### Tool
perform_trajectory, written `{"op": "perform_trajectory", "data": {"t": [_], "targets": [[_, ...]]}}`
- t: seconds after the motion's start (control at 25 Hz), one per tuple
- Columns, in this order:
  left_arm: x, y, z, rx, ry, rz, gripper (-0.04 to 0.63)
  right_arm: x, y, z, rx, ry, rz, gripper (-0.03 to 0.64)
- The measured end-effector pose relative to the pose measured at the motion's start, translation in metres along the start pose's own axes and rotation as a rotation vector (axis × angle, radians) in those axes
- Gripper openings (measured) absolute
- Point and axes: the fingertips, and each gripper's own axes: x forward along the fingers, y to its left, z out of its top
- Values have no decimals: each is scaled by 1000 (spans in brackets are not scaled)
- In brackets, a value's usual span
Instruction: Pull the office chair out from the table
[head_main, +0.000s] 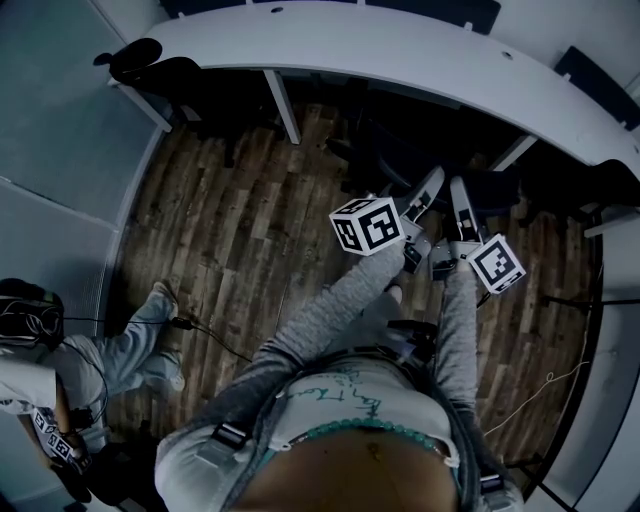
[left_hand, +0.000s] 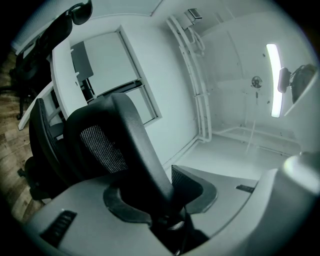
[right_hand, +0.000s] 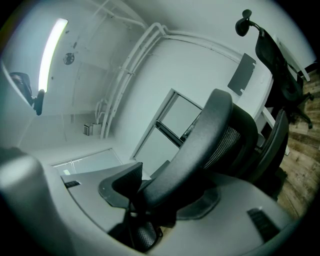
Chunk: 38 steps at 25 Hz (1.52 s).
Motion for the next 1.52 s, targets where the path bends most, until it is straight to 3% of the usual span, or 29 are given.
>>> {"op": "perform_trajectory", "data": {"t": [0.72, 1.52], "targets": [[-18, -18, -26, 0, -31, 45, 144, -34, 5, -1, 25, 21, 34, 207], [-63, -51, -50, 15, -61, 38, 146, -84, 31, -16, 37, 15, 67, 207]]}}
